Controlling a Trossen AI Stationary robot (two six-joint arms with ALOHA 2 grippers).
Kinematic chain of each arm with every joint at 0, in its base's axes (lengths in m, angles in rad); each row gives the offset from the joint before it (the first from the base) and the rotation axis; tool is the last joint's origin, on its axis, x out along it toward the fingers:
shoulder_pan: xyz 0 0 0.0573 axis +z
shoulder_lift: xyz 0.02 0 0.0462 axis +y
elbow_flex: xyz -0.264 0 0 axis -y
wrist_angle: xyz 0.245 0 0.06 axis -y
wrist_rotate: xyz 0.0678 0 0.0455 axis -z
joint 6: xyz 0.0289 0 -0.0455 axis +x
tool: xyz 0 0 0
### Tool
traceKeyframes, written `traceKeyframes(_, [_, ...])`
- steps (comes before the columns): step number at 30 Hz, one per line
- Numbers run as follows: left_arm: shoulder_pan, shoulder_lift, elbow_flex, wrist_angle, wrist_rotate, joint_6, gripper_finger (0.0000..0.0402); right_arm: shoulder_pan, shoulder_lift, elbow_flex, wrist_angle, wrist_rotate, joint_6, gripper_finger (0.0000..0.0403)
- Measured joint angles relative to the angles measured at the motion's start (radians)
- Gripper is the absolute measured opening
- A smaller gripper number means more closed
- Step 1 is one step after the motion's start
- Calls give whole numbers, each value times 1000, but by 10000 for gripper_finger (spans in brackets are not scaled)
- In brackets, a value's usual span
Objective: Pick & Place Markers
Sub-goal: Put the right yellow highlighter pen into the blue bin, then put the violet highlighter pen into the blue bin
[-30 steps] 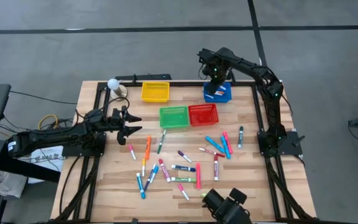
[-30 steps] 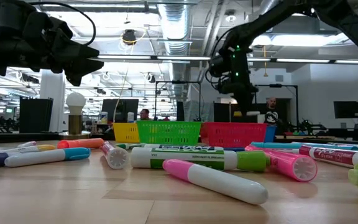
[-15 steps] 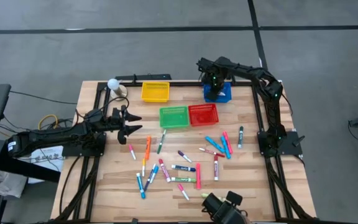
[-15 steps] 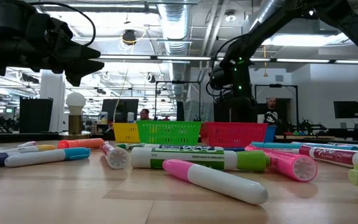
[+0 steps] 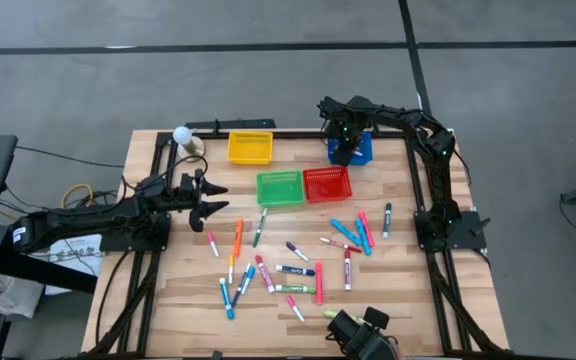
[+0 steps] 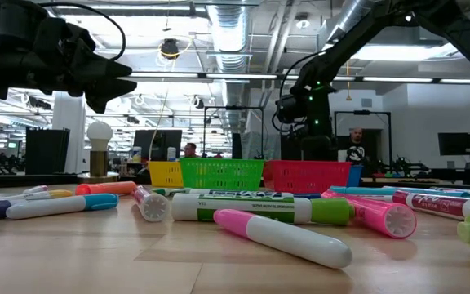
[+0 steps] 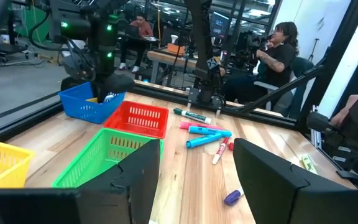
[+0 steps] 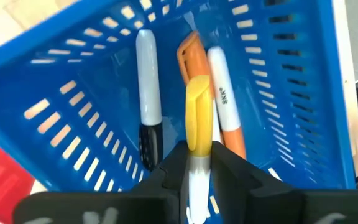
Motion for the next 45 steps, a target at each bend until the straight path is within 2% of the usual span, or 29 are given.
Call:
traceKeyframes(9, [0,0,0,0,0,0,204,0,0,0,-2,-2,-2,81])
traceKeyframes(20, [0,0,0,0,0,0,204,6,0,0,-9,14,-16,140])
traceKeyframes(25, [0,0,0,0,0,0,204,20,-2,42,-79,33,-18,141])
traceKeyframes(30, [0,0,0,0,0,0,204,53,-15,157,-185,36,-15,132])
traceKeyframes(36, [0,0,0,0,0,0,204,115,-114,253,-268,36,78,126])
traceKeyframes(45, [0,0,0,0,0,0,204,285,-354,256,-279,35,268,126])
